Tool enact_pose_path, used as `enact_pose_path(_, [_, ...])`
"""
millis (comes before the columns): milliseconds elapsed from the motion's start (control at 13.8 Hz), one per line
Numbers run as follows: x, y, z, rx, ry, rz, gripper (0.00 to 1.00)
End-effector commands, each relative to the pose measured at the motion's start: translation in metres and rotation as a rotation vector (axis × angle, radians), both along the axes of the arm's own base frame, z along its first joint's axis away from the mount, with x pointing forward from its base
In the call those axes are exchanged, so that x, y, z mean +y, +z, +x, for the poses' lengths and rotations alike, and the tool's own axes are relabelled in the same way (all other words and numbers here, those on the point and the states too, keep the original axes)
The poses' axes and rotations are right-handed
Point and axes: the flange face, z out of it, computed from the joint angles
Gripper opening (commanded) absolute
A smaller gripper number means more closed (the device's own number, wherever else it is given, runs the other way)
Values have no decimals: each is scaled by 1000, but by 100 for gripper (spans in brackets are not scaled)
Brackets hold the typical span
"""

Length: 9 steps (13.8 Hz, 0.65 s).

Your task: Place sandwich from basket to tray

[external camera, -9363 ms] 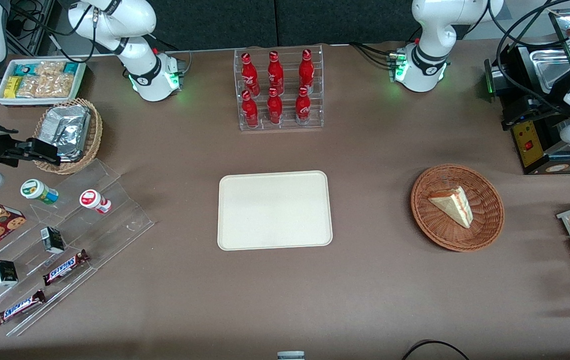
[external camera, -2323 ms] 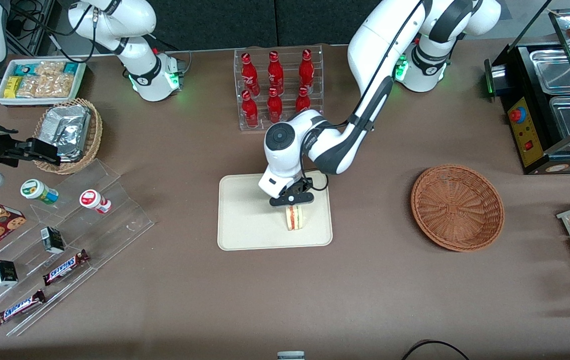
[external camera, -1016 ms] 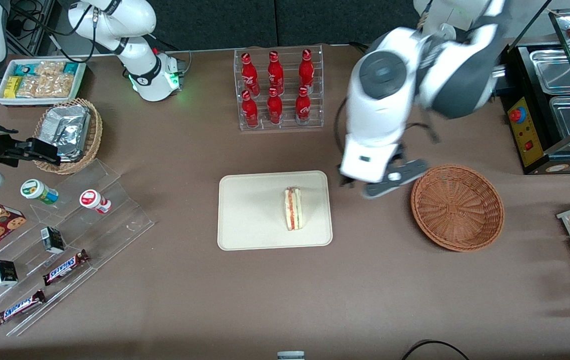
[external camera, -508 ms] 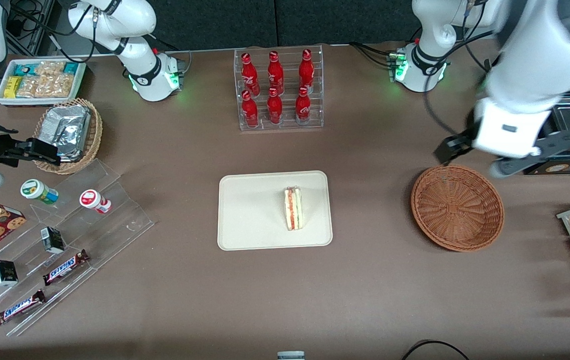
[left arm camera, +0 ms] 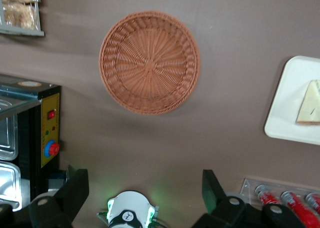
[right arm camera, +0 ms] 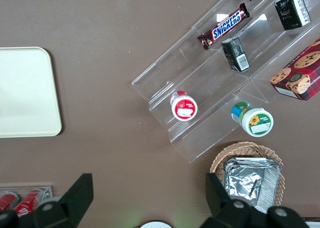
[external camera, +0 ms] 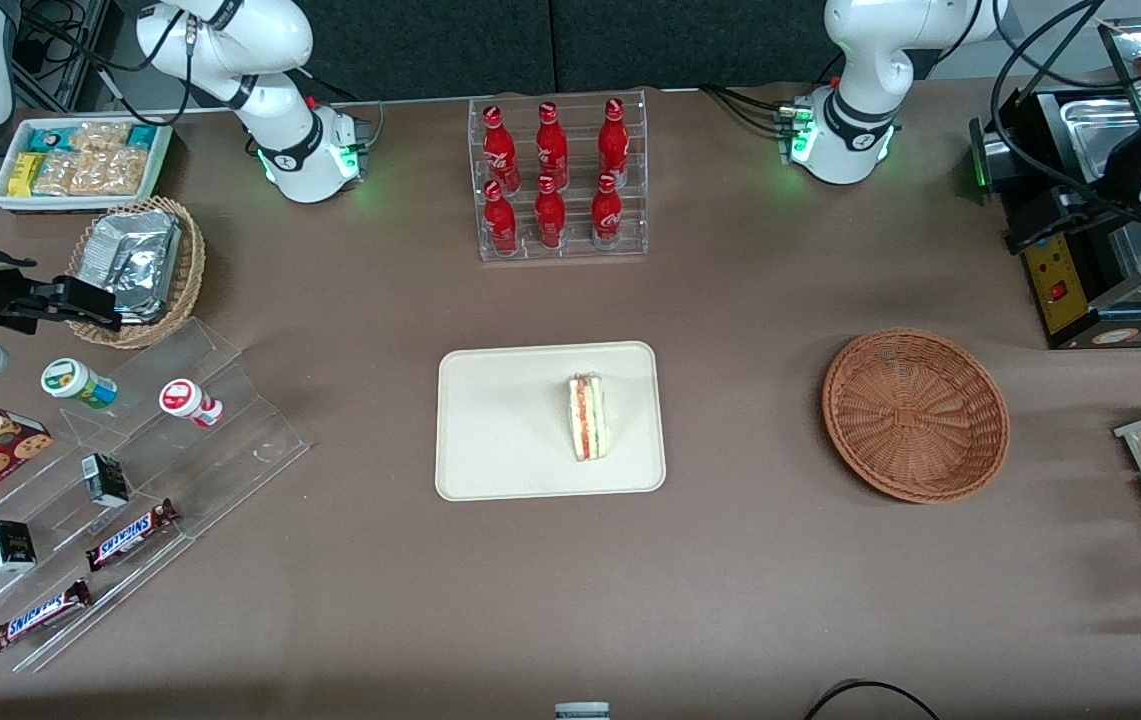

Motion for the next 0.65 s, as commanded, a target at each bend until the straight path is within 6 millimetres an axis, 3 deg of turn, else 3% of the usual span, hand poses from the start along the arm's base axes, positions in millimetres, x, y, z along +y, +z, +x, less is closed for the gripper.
enact_pose_path(0, [0,-19,-28,-25,-18,-11,100])
enact_pose_path(581, [-12,-18,-21,-55,-40,-23,100])
